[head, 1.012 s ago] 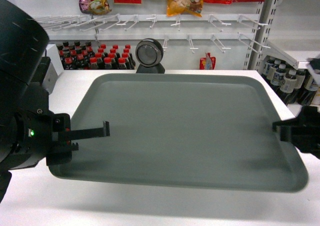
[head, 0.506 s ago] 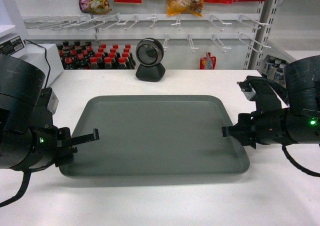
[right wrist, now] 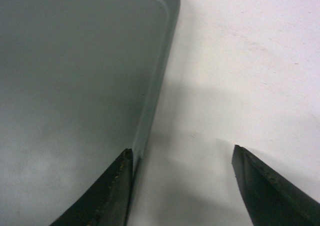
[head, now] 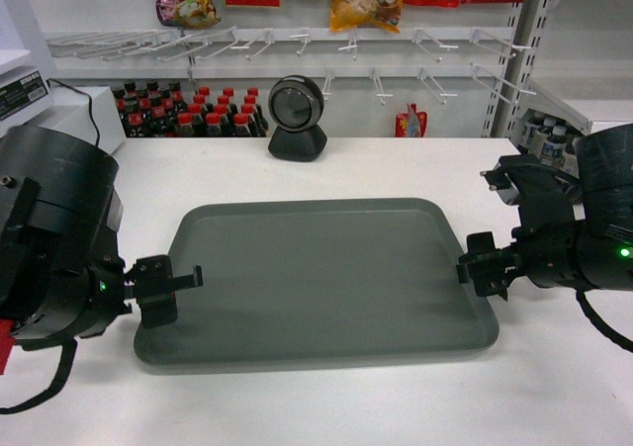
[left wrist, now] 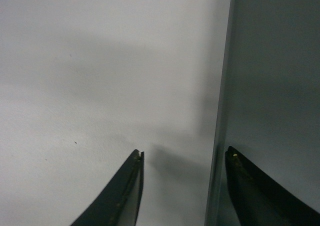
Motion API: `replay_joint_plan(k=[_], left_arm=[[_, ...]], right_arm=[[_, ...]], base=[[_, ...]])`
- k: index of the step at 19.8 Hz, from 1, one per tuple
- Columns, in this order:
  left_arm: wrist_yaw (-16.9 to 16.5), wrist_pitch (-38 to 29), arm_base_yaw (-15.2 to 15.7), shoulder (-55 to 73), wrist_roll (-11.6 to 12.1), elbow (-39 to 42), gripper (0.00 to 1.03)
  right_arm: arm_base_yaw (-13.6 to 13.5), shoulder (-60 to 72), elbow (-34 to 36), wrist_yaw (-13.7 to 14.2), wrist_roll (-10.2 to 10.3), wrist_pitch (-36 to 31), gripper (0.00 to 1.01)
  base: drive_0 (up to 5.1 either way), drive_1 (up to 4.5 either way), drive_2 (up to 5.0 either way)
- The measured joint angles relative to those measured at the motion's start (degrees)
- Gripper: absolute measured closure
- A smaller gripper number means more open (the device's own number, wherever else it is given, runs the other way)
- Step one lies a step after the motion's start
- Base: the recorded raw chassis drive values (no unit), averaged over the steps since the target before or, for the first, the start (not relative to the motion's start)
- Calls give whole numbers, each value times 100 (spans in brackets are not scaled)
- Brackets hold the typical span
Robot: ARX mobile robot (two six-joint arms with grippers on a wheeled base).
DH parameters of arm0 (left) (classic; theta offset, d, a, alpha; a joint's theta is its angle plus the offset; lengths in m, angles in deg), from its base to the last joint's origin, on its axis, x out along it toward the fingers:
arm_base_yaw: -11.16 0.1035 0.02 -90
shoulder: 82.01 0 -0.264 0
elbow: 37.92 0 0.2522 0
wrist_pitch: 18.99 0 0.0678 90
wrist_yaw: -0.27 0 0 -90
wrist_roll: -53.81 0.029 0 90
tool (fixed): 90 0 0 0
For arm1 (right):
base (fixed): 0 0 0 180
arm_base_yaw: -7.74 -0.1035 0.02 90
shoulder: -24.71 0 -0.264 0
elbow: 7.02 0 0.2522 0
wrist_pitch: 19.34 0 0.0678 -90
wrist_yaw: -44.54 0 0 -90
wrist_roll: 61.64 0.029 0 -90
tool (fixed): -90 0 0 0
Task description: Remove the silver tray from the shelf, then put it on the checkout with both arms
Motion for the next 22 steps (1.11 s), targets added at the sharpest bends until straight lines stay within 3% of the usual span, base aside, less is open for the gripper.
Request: replay_joint_plan(k=[1, 2, 3, 4, 5, 7, 9, 11, 14, 17, 18, 19, 22], left_arm=[[61, -203, 0, -201, 94, 101, 40], [282, -719, -48, -693, 310, 332, 29], [387, -1283, -76, -1261, 586, 448, 20], [-109, -2999, 4, -1510, 979, 726, 29], [-463, -4087, 114, -1692, 1410, 1185, 40], [-745, -5049, 337, -2055, 1788, 2476, 68], [-850, -5158, 481, -2769, 1878, 2885, 89], [-975, -5101, 533, -3180, 1893, 3237, 102], [-1073, -4848, 662, -3644, 1895, 3727, 102], [-1252, -4559, 809, -4496, 1897, 4098, 102], [-1508, -4404, 1036, -4699, 1897, 4221, 102], [-1504, -4186, 1167, -5001, 1897, 4371, 102], [-1569, -3799, 1137, -5643, 1897, 4542, 102]], right_arm=[[35, -81, 57, 0, 2, 0, 33], [24, 2, 396, 625, 136, -1633, 36], [57, -13, 898, 1255, 227, -2966, 47], [59, -164, 1611, 1499, 284, -3853, 58], [66, -391, 2170, 1504, 306, -4376, 67], [184, -1517, 3174, 1497, 334, -4826, 95], [195, -2188, 3958, 1436, 354, -4789, 99], [313, -2527, 4395, 1266, 361, -4728, 99], [553, -3368, 4920, 1172, 369, -4778, 99], [509, -4253, 5469, 1147, 369, -4763, 99], [509, -4478, 5569, 1139, 367, -4763, 99], [516, -4948, 5731, 1150, 369, -4669, 99], [507, -5674, 5974, 1132, 369, -4164, 99]], base=[[0, 0, 0], [0, 0, 0], [0, 0, 0], [0, 0, 0], [0, 0, 0], [0, 0, 0], [0, 0, 0], [0, 0, 0], [0, 0, 0], [0, 0, 0], [0, 0, 0], [0, 0, 0], [0, 0, 0]])
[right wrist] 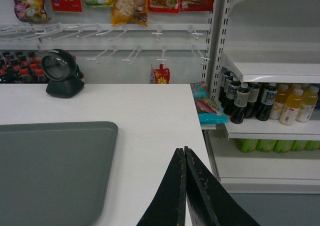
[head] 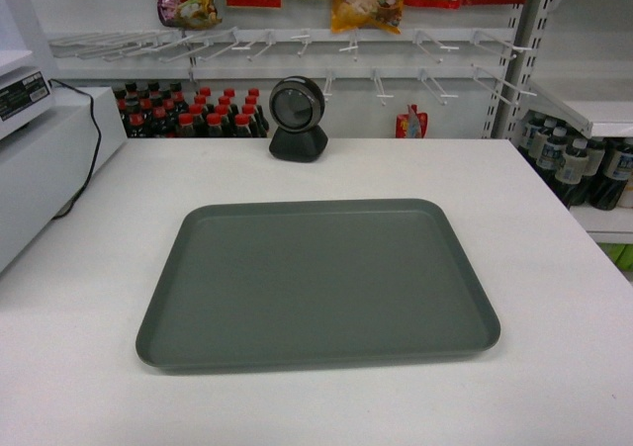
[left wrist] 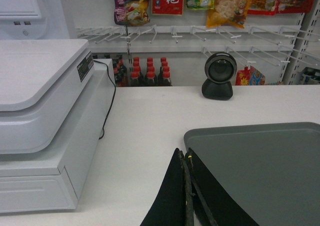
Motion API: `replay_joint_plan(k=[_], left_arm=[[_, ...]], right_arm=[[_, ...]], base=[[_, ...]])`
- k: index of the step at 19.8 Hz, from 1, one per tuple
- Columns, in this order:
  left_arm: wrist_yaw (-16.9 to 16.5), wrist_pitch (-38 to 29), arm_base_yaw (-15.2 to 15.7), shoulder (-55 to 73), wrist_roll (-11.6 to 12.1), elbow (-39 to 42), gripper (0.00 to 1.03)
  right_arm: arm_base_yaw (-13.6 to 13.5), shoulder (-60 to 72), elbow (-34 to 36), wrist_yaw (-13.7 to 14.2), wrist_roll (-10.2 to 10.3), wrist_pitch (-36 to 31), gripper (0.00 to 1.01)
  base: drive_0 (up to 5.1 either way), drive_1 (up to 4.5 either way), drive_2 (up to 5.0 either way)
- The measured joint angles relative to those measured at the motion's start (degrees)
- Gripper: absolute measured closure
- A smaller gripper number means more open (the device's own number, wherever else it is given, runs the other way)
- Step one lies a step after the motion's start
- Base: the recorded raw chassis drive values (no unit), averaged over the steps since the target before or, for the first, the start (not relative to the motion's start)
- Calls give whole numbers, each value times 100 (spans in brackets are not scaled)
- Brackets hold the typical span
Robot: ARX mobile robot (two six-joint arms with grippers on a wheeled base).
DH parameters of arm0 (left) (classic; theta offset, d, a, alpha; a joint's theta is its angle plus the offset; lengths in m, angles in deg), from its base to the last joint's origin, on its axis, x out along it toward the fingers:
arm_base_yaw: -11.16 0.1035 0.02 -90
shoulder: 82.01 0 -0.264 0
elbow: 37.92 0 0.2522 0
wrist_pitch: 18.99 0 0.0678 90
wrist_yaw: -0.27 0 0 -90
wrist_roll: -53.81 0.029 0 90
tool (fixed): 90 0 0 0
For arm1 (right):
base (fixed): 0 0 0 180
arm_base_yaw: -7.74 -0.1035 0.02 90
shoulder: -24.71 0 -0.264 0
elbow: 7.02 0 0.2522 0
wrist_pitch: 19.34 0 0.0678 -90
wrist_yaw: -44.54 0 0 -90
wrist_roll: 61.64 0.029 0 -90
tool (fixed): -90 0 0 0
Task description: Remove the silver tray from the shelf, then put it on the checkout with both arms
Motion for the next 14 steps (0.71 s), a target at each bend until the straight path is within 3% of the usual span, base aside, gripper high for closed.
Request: replay_joint_plan(k=[3, 6, 14], left_arm=[[0, 514, 0, -643, 0, 160, 102], [2, 994, 0, -1261, 0, 256, 102], [0, 2280, 0, -2710, 0, 350, 102]], right_arm=[[2, -800, 190, 7, 0, 621, 99], [2, -1888, 186, 4, 0, 1729, 99], [2, -3593, 332, 4, 0, 3143, 99]], base=[[0, 0, 0], [0, 0, 0], [0, 0, 0]])
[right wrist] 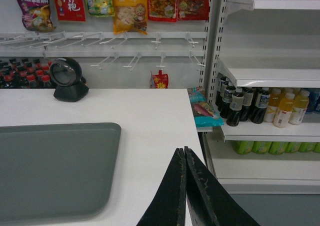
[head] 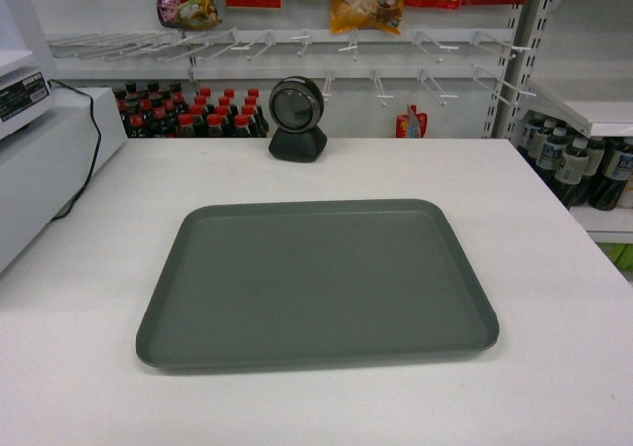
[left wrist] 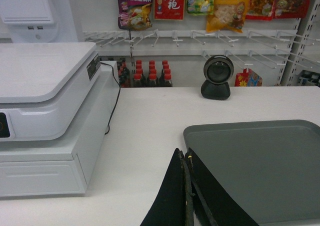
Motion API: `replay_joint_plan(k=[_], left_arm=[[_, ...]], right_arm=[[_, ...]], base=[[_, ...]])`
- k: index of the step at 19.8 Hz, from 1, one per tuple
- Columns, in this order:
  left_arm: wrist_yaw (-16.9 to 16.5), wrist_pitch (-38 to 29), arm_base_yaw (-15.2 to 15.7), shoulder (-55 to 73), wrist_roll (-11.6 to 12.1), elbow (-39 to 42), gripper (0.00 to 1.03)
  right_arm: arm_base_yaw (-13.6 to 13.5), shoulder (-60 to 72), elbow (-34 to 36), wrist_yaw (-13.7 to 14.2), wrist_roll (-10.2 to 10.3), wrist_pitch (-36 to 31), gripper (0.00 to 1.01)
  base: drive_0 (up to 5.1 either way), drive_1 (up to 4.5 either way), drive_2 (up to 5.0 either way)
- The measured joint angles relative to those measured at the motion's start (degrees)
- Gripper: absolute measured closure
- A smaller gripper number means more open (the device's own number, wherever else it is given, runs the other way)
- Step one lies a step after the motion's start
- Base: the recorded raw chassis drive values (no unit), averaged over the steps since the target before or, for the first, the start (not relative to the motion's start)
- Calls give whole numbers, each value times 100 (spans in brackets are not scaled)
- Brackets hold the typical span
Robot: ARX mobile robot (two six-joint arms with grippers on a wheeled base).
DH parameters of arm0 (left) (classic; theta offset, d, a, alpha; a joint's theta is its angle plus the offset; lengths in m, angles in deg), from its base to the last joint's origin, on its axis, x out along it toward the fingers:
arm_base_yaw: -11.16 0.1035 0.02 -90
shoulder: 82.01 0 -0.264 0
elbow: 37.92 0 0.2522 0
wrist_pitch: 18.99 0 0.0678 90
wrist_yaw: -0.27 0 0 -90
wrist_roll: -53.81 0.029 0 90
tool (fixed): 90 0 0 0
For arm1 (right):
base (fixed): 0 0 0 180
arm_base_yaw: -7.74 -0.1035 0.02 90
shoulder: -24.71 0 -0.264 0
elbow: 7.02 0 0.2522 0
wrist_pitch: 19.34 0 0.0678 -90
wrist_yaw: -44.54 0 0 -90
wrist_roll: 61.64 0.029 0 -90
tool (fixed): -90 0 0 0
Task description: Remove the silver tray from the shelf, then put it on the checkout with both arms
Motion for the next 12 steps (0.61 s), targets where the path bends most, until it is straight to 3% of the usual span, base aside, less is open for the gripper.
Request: replay_joint_plan(k=[12], left_arm=[[0, 1523, 0, -1591, 0, 0, 102]], right_arm=[[0, -1829, 4, 0, 0, 1731, 99]], base=[[0, 0, 0]])
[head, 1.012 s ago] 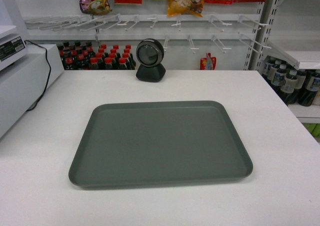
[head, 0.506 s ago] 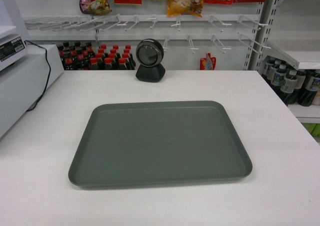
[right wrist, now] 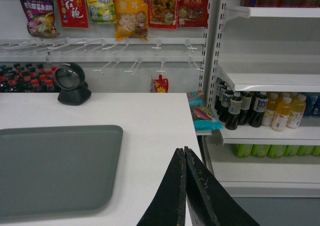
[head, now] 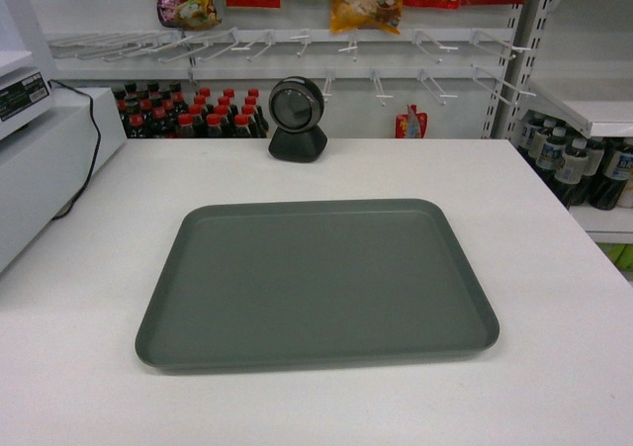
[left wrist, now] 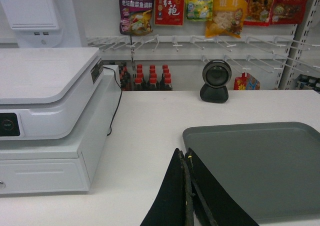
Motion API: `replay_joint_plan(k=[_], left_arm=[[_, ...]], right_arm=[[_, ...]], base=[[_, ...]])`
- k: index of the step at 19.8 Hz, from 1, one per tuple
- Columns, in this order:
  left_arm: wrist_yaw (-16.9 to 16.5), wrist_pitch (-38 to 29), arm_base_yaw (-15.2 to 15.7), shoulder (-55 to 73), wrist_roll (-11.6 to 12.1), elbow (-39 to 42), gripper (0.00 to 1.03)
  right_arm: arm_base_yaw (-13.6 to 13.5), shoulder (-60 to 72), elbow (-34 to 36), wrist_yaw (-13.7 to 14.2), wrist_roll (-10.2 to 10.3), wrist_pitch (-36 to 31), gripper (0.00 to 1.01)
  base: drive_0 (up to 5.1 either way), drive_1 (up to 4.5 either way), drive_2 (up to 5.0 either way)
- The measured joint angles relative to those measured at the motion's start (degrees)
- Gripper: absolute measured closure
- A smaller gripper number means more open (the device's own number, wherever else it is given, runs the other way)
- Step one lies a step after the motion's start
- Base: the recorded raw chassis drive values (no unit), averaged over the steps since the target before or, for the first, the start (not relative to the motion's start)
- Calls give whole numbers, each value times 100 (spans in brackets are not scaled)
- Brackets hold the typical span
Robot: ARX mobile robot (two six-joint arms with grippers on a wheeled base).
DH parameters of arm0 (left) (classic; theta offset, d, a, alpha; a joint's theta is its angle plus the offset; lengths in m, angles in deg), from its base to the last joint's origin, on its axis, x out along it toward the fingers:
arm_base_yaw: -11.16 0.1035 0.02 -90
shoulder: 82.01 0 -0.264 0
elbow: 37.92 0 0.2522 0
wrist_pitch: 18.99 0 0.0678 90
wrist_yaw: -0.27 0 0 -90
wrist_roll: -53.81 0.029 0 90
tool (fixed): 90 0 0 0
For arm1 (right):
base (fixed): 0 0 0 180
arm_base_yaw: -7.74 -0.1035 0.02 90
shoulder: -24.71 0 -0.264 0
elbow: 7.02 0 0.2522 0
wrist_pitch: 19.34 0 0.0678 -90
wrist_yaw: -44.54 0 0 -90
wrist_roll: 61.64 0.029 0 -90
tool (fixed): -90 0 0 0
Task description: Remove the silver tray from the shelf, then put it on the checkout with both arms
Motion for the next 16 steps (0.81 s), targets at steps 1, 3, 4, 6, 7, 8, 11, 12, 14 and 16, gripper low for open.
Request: replay_joint_plan(k=[1, 3, 4, 6, 7, 8, 11, 12, 14, 16], left_arm=[[0, 72, 0, -74, 0, 2, 102], [0, 221, 0, -229, 0, 2, 102], [0, 282, 0, -289, 0, 2, 102], [0, 433, 0, -424, 0, 2, 102], [0, 481, 0, -479, 0, 0, 102], [0, 557, 0, -544, 0, 2, 102], [4, 968, 0, -857, 0, -15, 102], [2, 1246, 0, -1038, 0, -11, 102], [-13, 1617, 0, -1294, 0, 0, 102], [13, 1593, 0, -1541, 0, -28, 102]], right_arm=[[0, -83, 0, 2, 0, 83, 99], [0, -269, 0, 2, 0, 269, 99], [0, -334, 0, 2, 0, 321, 99], [0, -481, 0, 2, 0, 479, 99], [0, -566, 0, 2, -2, 564, 99], [0, -632, 0, 0, 0, 623, 99], [0, -785, 0, 0, -2, 785, 99], [0, -796, 0, 2, 0, 793, 99], [0, -855, 0, 2, 0, 848, 99], [0, -1392, -2, -11, -2, 1709, 99]], base=[[0, 0, 0], [0, 0, 0], [0, 0, 0], [0, 0, 0], [0, 0, 0], [0, 0, 0], [0, 0, 0], [0, 0, 0], [0, 0, 0], [0, 0, 0]])
